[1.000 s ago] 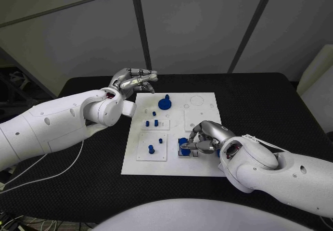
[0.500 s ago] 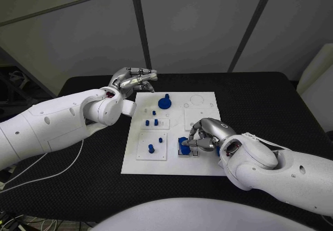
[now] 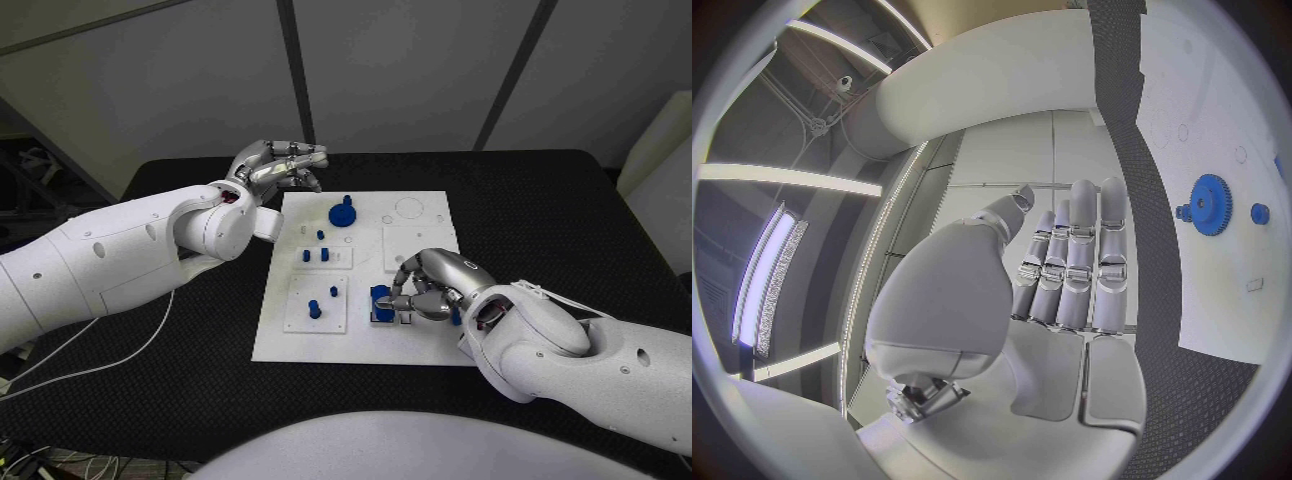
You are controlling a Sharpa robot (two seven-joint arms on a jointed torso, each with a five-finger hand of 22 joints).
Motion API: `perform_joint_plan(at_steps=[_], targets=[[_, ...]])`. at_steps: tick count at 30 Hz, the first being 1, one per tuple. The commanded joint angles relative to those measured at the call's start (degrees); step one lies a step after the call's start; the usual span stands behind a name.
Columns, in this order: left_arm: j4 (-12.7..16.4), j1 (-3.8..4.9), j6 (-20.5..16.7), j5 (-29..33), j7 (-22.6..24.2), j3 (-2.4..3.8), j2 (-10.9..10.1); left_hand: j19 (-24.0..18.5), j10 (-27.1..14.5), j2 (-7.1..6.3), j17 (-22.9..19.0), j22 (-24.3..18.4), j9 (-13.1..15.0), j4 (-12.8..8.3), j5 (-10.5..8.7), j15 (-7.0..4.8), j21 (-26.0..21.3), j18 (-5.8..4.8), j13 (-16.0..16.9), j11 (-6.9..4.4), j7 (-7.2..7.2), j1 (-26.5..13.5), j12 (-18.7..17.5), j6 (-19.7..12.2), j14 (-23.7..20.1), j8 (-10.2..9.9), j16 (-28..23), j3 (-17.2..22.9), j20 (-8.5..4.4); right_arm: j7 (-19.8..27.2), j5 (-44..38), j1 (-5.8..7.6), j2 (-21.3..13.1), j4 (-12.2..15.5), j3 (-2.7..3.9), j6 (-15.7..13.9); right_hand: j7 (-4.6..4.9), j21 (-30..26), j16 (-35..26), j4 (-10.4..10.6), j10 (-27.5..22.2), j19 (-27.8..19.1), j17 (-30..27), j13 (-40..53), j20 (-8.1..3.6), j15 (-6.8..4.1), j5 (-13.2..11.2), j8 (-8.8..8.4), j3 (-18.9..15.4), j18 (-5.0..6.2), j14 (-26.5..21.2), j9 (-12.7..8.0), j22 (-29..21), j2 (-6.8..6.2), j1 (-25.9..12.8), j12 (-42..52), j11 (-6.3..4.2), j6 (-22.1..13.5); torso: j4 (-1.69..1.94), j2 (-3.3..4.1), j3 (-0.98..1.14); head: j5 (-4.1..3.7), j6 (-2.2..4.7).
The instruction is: Assemble the parts on the task board
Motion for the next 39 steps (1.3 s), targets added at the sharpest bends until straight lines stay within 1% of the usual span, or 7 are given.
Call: perform_joint_plan(at_steps=[1, 5, 9, 17, 20, 29, 39], targets=[[-0.03, 0.07, 0.61, -0.20, 0.12, 0.03, 0.00, -0.02, -0.36, 0.54, -0.10, -0.07, 0.07, 0.13, 0.11, 0.01, -0.32, 0.20, -0.08, 0.08, 0.03, 0.02, 0.21, 0.34, -0.55, 0.25, 0.28, -0.28, 0.10, 4.81, 2.97, 0.05, -0.80, 0.51, -0.02, -0.41, -0.18, 0.28, 0.18, -0.09, 0.05, 3.65, 9.77, 5.34, -0.35, -0.55, -0.08, 0.08, -0.03, -0.41, 4.92, 0.06, 9.94, 0.24, 0.99, 0.23, -0.02, 0.41, 0.06, -0.06, -0.03, 0.00, -0.05], [-0.09, 0.05, 0.65, -0.20, 0.11, 0.03, 0.04, -0.02, -0.36, 0.54, -0.10, -0.07, 0.07, 0.13, 0.11, 0.01, -0.32, 0.20, -0.08, 0.08, 0.03, 0.02, 0.21, 0.34, -0.55, 0.25, 0.28, -0.28, 0.10, 5.58, 3.57, 0.05, -1.47, 0.68, -0.03, 0.86, -0.21, 0.24, 0.20, -0.51, 0.04, 3.62, 9.81, 5.36, -0.39, -0.58, -0.55, 0.03, -0.09, -0.40, 4.93, 0.07, 9.90, 0.41, 2.20, 0.18, -0.05, 0.42, 0.00, -0.10, -0.05, -0.02, -0.01], [-0.16, 0.02, 0.73, -0.20, 0.04, 0.01, 0.11, -0.02, -0.36, 0.54, -0.10, -0.07, 0.07, 0.13, 0.11, 0.01, -0.32, 0.20, -0.08, 0.08, 0.03, 0.02, 0.21, 0.34, -0.55, 0.25, 0.28, -0.28, 0.10, 5.92, 3.82, 0.05, -1.80, 0.70, -0.03, 1.91, -0.23, 0.28, 0.21, -0.74, 0.04, 3.65, 9.84, 5.38, -0.41, -0.59, -0.81, 0.01, -0.13, -0.41, 4.93, 0.08, 9.96, 0.58, 2.87, 0.16, -0.07, 0.44, 0.08, -0.05, 0.01, -0.01, 0.05], [-0.17, 0.00, 0.74, -0.20, -0.06, -0.10, 0.04, -0.02, -0.36, 0.54, -0.10, -0.07, 0.07, 0.13, 0.11, 0.01, -0.32, 0.20, -0.08, 0.08, 0.03, 0.02, 0.21, 0.34, -0.55, 0.25, 0.28, -0.28, 0.10, 5.85, 3.94, 0.06, -1.97, 0.53, -0.04, 4.08, -0.30, 0.29, 0.24, -1.77, 0.03, 3.64, 9.90, 5.43, -0.45, -0.65, -1.48, -0.07, -0.09, -0.42, 4.93, 0.08, 10.00, 0.94, 5.13, 0.10, -0.13, 0.53, 0.07, 0.03, -0.06, 0.07, 0.04], [-0.12, 0.00, 0.74, -0.20, -0.07, -0.13, 0.03, -0.02, -0.36, 0.54, -0.10, -0.07, 0.07, 0.13, 0.11, 0.01, -0.32, 0.20, -0.08, 0.08, 0.03, 0.02, 0.21, 0.34, -0.55, 0.25, 0.28, -0.28, 0.10, 5.14, 3.52, 0.06, -1.73, 0.05, -0.03, 4.08, -0.34, 0.30, 0.25, -2.26, 0.02, 3.65, 9.94, 5.44, -0.48, -0.68, -1.85, -0.15, 0.10, -0.42, 4.93, 0.04, 10.03, 1.45, 6.24, 0.06, -0.18, 0.59, 0.12, 0.05, -0.07, 0.08, -0.01], [-0.05, 0.00, 0.74, -0.20, -0.10, -0.15, 0.02, -0.02, -0.36, 0.54, -0.10, -0.07, 0.07, 0.13, 0.11, 0.01, -0.32, 0.20, -0.08, 0.08, 0.03, 0.02, 0.21, 0.34, -0.55, 0.25, 0.28, -0.28, 0.10, 3.31, 2.16, 0.07, -0.03, -2.17, 0.00, 2.91, -0.48, 0.39, 0.29, -2.21, 0.30, 3.70, 10.00, 5.79, -0.53, -0.74, -1.84, -0.23, 0.41, -0.45, 4.95, -0.02, 10.16, 3.02, 6.90, 0.45, -0.28, 0.87, 0.19, 0.11, -0.02, 0.17, -0.10], [-0.03, 0.00, 0.77, -0.20, -0.19, -0.16, 0.00, -0.02, -0.36, 0.54, -0.10, -0.07, 0.07, 0.13, 0.11, 0.01, -0.32, 0.20, -0.08, 0.08, 0.03, 0.02, 0.21, 0.34, -0.55, 0.25, 0.28, -0.28, 0.10, 3.55, 1.97, 0.06, 1.40, -3.36, 0.01, 4.72, -0.50, 0.36, 0.26, -2.44, 0.28, 3.68, 9.97, 5.76, -0.56, -0.78, -1.94, -0.30, 0.22, -0.44, 4.94, -0.05, 10.13, 2.87, 7.26, 0.38, -0.32, 0.83, 0.01, 0.02, -0.04, 0.46, -0.41]])
